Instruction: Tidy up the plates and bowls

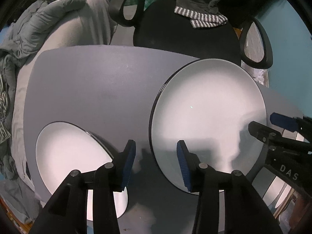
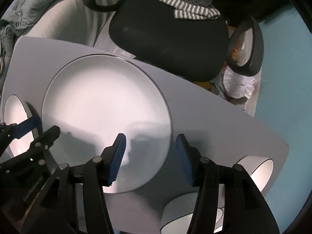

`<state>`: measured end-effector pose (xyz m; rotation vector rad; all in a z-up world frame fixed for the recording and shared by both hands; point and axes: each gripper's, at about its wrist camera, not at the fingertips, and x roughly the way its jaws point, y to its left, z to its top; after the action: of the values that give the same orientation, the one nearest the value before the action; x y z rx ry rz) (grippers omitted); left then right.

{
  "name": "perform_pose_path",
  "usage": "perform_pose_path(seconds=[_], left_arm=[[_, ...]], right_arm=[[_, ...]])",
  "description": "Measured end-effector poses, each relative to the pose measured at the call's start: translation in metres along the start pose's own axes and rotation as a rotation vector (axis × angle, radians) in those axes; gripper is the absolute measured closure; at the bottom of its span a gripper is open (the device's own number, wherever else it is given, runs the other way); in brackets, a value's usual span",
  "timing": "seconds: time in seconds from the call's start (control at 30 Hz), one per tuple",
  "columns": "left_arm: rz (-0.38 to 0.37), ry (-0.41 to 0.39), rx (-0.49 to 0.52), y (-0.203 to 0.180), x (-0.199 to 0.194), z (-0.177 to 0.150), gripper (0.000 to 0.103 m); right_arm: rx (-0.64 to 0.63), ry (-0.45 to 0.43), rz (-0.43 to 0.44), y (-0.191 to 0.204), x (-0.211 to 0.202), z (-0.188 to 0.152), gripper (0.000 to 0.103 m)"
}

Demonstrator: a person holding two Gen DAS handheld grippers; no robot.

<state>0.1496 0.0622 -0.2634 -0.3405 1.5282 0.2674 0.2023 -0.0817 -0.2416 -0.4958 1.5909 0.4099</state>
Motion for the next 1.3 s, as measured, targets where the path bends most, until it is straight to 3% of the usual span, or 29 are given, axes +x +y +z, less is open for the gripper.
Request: perform_pose_path(seconds=[0.3,0.4,0.77,0.83,1.03,1.3], left_arm=[[-0.001,-0.041,-0.016,0.004,-0.017,-0.011,0.059],[-0.002,-0.069,-0.014,0.007,-0.028,-0.017,0.058],[-0.007,-0.181,0.048,0.023,-0.08,-0.043,0.042],[-0.004,-0.196,0.049,0.028,-0.088,-0.049,0.035],[-0.055,-0.22,-0.011,0.05,-0.115,-0.069,0.03],[-0.018,-0.289,-0.053,0.075,-0.143,-0.09,0.027]], right_arm=[[0.062,-0.062,0.063,-0.015,-0.017,-0.017,0.049],[0.061,-0.092,0.07,-0.014,-0.027,-0.025,0.042],[-0.018,-0.212,0.048,-0.001,-0.072,-0.048,0.034],[-0.04,-0.229,0.045,0.002,-0.079,-0.051,0.034],[-0.086,-0.276,0.053,0.013,-0.103,-0.059,0.028],[-0.137,-0.327,0.074,0.034,-0.13,-0.065,0.028]])
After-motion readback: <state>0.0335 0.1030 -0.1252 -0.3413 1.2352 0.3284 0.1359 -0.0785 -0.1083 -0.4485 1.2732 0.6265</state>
